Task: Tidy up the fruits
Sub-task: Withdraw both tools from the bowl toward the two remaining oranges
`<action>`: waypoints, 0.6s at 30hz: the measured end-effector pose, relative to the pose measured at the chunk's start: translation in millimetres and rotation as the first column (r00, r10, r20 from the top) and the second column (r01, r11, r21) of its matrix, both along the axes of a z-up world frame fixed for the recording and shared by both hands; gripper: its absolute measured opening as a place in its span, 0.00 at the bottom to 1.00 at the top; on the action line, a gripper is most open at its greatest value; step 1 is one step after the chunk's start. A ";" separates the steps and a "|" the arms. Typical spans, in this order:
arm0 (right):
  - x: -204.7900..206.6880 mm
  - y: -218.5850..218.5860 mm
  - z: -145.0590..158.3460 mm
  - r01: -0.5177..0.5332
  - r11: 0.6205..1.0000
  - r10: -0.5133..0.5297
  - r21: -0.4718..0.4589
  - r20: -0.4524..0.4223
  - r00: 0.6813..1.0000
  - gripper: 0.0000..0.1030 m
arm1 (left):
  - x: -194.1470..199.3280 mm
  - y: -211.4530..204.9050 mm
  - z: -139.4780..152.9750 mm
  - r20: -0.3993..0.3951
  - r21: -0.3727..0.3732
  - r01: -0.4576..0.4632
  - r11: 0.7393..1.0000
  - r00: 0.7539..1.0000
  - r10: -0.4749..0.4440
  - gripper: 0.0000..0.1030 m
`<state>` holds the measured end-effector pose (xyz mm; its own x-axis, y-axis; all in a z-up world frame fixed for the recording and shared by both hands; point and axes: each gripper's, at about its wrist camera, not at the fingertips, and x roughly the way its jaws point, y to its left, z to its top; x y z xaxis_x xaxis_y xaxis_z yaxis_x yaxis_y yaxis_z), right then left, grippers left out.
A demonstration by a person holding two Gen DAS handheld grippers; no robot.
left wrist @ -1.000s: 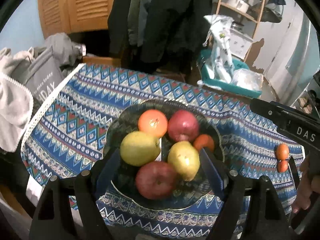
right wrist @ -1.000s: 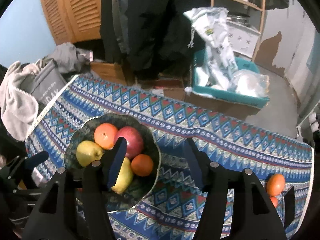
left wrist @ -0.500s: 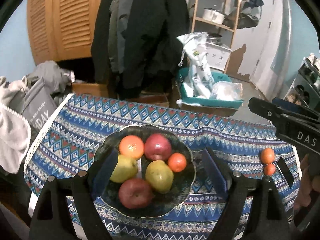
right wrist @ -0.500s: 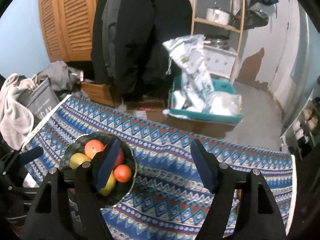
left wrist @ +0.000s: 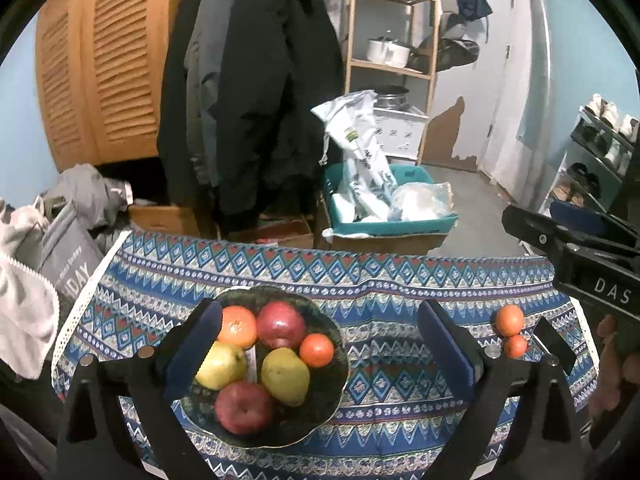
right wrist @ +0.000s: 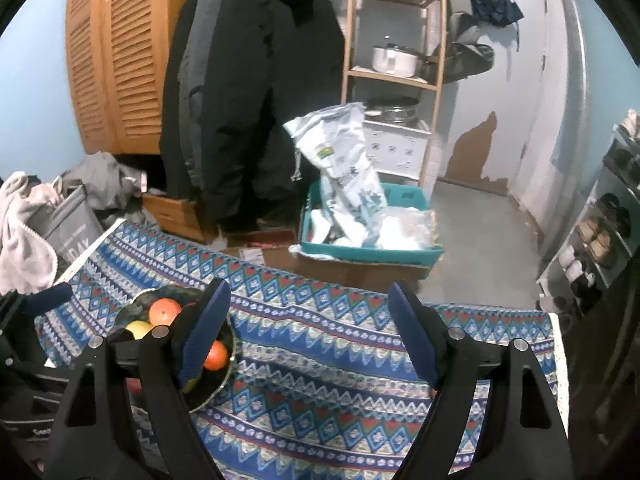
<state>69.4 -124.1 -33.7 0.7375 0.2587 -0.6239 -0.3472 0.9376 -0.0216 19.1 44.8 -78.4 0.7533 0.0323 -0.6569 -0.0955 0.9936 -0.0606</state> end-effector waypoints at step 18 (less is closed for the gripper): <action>-4.3 -80.2 -10.0 0.141 0.990 -0.141 -0.001 -0.016 0.990 0.79 | 17.9 -61.4 5.8 -0.010 0.000 0.115 0.993 0.993 -0.115 0.96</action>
